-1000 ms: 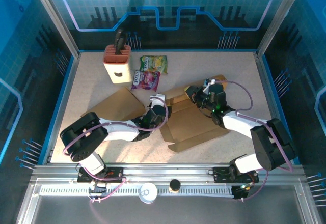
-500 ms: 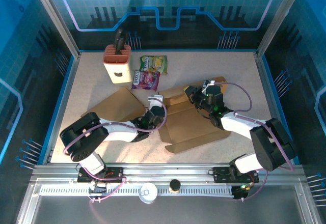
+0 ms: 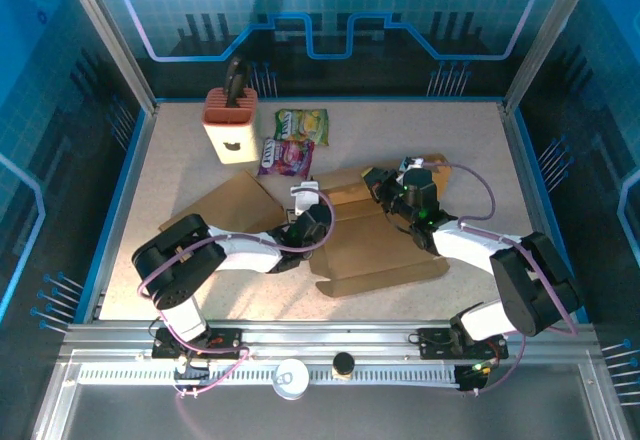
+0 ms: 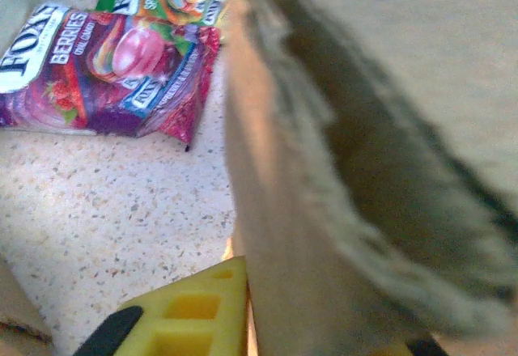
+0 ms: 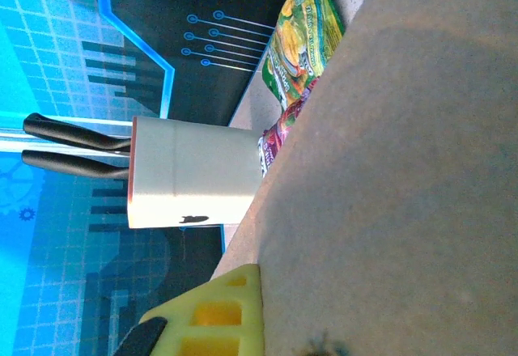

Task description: Fold the paper box

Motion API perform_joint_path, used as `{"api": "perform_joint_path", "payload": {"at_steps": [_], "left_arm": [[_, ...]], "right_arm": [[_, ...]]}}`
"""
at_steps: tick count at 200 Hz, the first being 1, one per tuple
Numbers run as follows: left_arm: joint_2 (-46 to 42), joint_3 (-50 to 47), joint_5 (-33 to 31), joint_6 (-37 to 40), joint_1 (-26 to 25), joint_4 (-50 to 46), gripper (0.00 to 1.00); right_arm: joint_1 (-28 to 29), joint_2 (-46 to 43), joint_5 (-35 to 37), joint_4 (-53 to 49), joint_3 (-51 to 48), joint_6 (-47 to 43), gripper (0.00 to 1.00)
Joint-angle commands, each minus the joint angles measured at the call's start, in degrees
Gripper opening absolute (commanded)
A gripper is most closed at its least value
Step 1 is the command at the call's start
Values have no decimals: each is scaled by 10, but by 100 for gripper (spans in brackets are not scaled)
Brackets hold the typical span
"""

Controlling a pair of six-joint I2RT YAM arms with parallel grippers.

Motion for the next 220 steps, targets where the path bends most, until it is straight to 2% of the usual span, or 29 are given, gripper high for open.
{"api": "perform_joint_path", "payload": {"at_steps": [1, 65, 77, 87, 90, 108, 125, 140, 156, 181, 191, 206, 220], "left_arm": [[15, 19, -13, -30, -5, -28, 0], [19, 38, -40, -55, -7, -78, 0], [14, 36, -47, -58, -7, -85, 0], [10, 32, -52, -53, -7, -85, 0], [9, 30, -53, -50, -7, -85, 0], [-4, 19, -49, -20, -6, -74, 0], [-21, 7, -38, 7, 0, -62, 0], [-41, -6, -14, 16, 12, -52, 0], [-58, -16, 14, 27, 28, -42, 0], [-71, -24, 82, 48, 56, -26, 0], [-71, -22, 104, 53, 66, -29, 0], [-70, -18, 136, 56, 79, -34, 0], [-67, -14, 151, 53, 87, -42, 0]], "right_arm": [[16, 2, -30, -39, -11, 3, 0], [17, -15, -39, -79, 0, -5, 0], [14, -26, -44, -102, 5, -17, 13], [9, -44, -48, -129, 12, -37, 30], [5, -53, -50, -147, 16, -48, 36], [-14, -107, -54, -264, 47, -109, 60], [-43, -166, -59, -363, 78, -179, 75], [-85, -209, -85, -426, 98, -223, 82], [-151, -239, -131, -465, 110, -244, 81], [-263, -263, -205, -474, 102, -245, 74], [-298, -256, -236, -469, 99, -242, 68], [-320, -232, -276, -454, 97, -234, 53], [-313, -215, -276, -434, 90, -226, 50]]}}
